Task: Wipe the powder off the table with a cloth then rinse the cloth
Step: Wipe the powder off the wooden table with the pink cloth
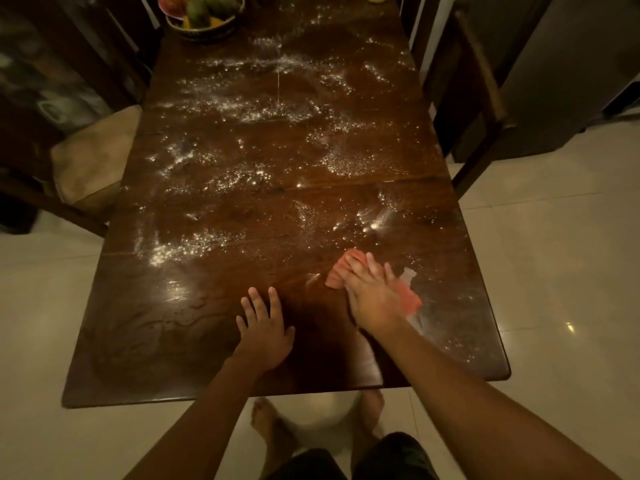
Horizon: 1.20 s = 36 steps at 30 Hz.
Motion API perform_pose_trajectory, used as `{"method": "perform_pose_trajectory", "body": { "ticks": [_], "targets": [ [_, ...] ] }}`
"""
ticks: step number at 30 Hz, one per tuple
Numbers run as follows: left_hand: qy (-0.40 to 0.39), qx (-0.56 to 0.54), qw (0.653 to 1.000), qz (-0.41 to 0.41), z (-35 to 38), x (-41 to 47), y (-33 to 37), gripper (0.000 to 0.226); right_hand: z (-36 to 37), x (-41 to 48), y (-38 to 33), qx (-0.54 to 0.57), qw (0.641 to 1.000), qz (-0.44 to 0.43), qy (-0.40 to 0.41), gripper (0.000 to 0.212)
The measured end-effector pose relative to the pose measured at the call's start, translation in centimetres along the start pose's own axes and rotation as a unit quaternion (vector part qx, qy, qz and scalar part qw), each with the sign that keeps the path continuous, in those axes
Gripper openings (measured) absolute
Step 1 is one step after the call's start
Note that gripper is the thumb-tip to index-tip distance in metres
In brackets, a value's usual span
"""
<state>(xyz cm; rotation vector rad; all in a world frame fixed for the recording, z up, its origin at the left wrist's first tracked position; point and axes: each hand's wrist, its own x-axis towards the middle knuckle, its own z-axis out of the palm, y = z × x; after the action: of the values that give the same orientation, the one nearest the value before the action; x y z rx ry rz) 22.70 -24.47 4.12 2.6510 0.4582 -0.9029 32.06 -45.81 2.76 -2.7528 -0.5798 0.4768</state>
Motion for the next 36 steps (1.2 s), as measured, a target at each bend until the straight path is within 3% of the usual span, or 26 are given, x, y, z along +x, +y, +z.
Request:
{"method": "perform_pose_trajectory", "body": {
  "ticks": [3, 5, 7, 9, 12, 15, 17, 20, 22, 24, 27, 29, 31, 33, 34, 36],
  "targets": [
    [0.01, -0.059, 0.998, 0.001, -0.2, -0.2, -0.2, 0.086, 1.5, 0.7, -4.1, -0.002, 0.993, -0.113, -0.028, 0.066],
    [0.022, -0.113, 0.993, 0.014, -0.4, -0.6, -1.0, 0.09, 2.3, 0.5, -4.3, -0.04, 0.959, -0.266, -0.09, 0.063],
    [0.026, -0.15, 0.987, 0.043, -0.5, -1.2, -2.5, 0.093, 1.2, 1.6, -2.7, -0.08, 0.917, -0.357, -0.16, 0.058],
    [0.034, -0.155, 0.986, 0.058, -0.5, -1.7, -4.6, 0.091, -0.9, 3.6, -1.4, -0.076, 0.923, -0.327, -0.188, 0.064],
    [0.048, -0.116, 0.991, 0.055, -0.4, -2.4, -6.9, 0.077, -1.6, 6.0, -2.6, -0.03, 0.971, -0.211, -0.105, 0.08],
    [0.053, -0.115, 0.991, 0.03, 0.2, -2.6, -6.5, 0.072, 0.6, 6.2, -7.7, -0.025, 0.988, -0.146, -0.035, 0.069],
    [0.082, -0.146, 0.986, 0.014, 0.8, -2.3, -6.2, 0.076, 2.6, 5.0, -10.4, -0.02, 0.98, -0.196, -0.033, 0.062],
    [0.147, -0.255, 0.954, -0.05, 0.8, -2.5, -6.9, 0.089, 3.8, 3.6, -10.6, -0.024, 0.911, -0.391, -0.129, 0.056],
    [0.14, -0.274, 0.949, -0.074, 0.7, -3.2, -8.0, 0.089, 2.6, 4.9, -8.8, 0.012, 0.882, -0.431, -0.188, 0.046],
    [0.117, -0.259, 0.957, -0.06, 0.6, -3.8, -8.7, 0.089, 1.6, 6.7, -7.3, 0.056, 0.907, -0.386, -0.161, 0.038],
    [0.097, -0.249, 0.962, -0.063, 0.8, -3.9, -8.0, 0.088, 1.7, 7.2, -8.7, 0.059, 0.974, -0.21, -0.054, 0.047],
    [0.102, -0.229, 0.964, -0.087, 0.8, -3.4, -6.7, 0.085, 3.1, 6.0, -10.6, 0.036, 0.984, -0.174, -0.022, 0.049],
    [0.105, -0.206, 0.966, -0.114, 0.6, -3.0, -5.4, 0.08, 3.7, 4.1, -10.4, 0.016, 0.955, -0.289, -0.057, 0.046],
    [0.112, -0.175, 0.97, -0.126, 0.4, -2.9, -4.5, 0.075, 3.6, 2.6, -6.9, 0.011, 0.889, -0.443, -0.117, 0.041],
    [0.117, -0.172, 0.97, -0.124, 0.3, -2.8, -3.9, 0.074, 3.1, 1.8, -4.6, 0.024, 0.866, -0.479, -0.144, 0.038],
    [0.118, -0.174, 0.973, -0.097, 0.0, -2.5, -2.4, 0.073, 1.6, 0.2, 0.5, 0.045, 0.867, -0.472, -0.154, 0.035]
  ]
}}
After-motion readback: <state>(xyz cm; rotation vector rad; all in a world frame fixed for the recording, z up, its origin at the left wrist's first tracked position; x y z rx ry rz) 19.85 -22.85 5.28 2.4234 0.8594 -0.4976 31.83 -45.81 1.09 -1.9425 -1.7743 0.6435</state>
